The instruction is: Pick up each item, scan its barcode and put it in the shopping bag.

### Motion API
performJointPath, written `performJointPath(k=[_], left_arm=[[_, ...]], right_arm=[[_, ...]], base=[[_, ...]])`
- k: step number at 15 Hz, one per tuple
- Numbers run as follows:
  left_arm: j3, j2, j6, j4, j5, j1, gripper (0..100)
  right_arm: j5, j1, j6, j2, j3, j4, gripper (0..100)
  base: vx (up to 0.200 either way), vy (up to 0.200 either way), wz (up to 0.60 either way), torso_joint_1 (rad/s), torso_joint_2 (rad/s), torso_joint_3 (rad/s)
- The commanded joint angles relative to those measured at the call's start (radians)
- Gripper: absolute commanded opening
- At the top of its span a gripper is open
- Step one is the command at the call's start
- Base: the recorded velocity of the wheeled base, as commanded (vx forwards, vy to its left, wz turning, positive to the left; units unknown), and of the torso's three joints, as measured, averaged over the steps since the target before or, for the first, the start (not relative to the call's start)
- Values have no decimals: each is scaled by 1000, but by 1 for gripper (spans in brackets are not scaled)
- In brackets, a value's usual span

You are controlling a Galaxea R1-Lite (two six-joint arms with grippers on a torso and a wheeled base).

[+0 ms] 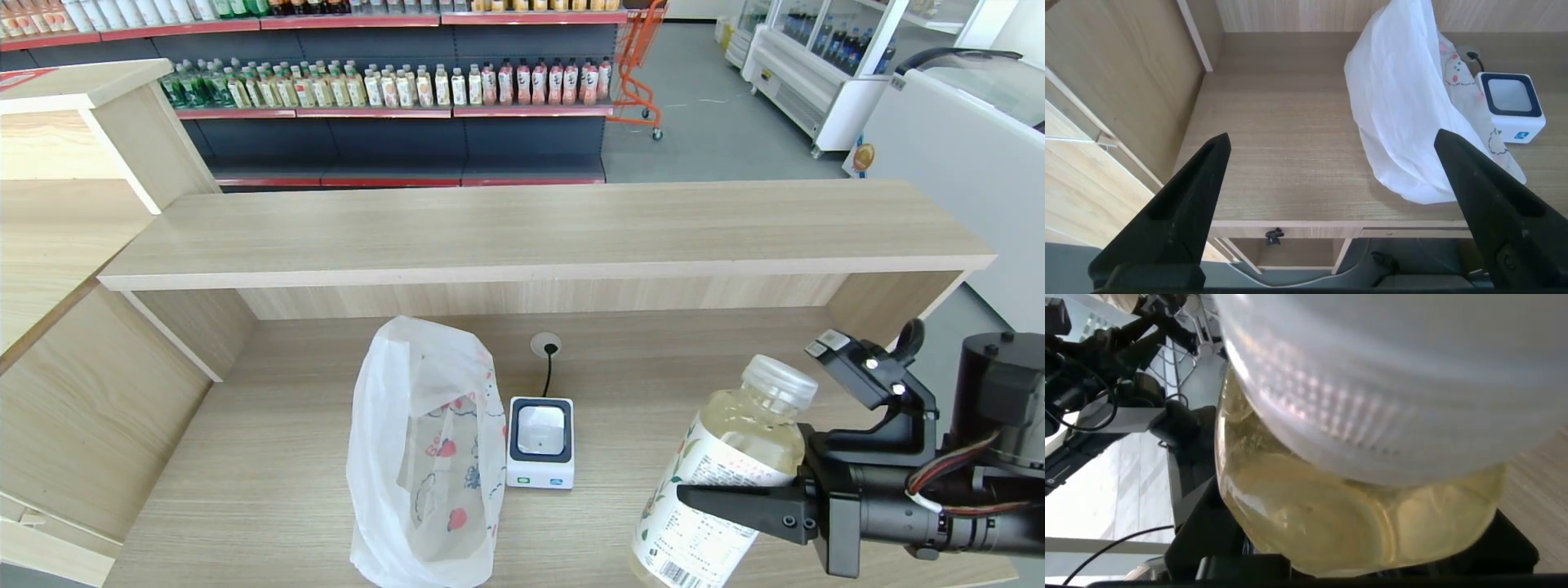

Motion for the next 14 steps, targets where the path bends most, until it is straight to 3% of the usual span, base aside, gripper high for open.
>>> performJointPath(k=[1, 6, 8, 9, 11, 14], left_arm=[[0, 0, 0, 0, 0, 0, 100], [0, 1, 0, 0, 0, 0, 100], [0, 0, 0, 0, 0, 0, 100], [0, 0, 0, 0, 0, 0, 100], [0, 1, 0, 0, 0, 0, 100], [0, 1, 0, 0, 0, 0, 100]], right_arm=[[0, 2, -1, -4, -2, -1, 0], [-30, -1, -50, -10, -11, -5, 0], [-105, -21, -238, 2, -16, -4, 0], [-198, -66, -432, 25, -19, -11, 0], [-254, -142, -670, 42, -57, -36, 0], [-266, -165, -767, 40, -59, -125, 0]], base=[[0, 0, 0, 0, 0, 0], [0, 0, 0, 0, 0, 0], [0, 0, 0, 0, 0, 0], [0, 0, 0, 0, 0, 0], [0, 0, 0, 0, 0, 0], [0, 0, 0, 0, 0, 0]])
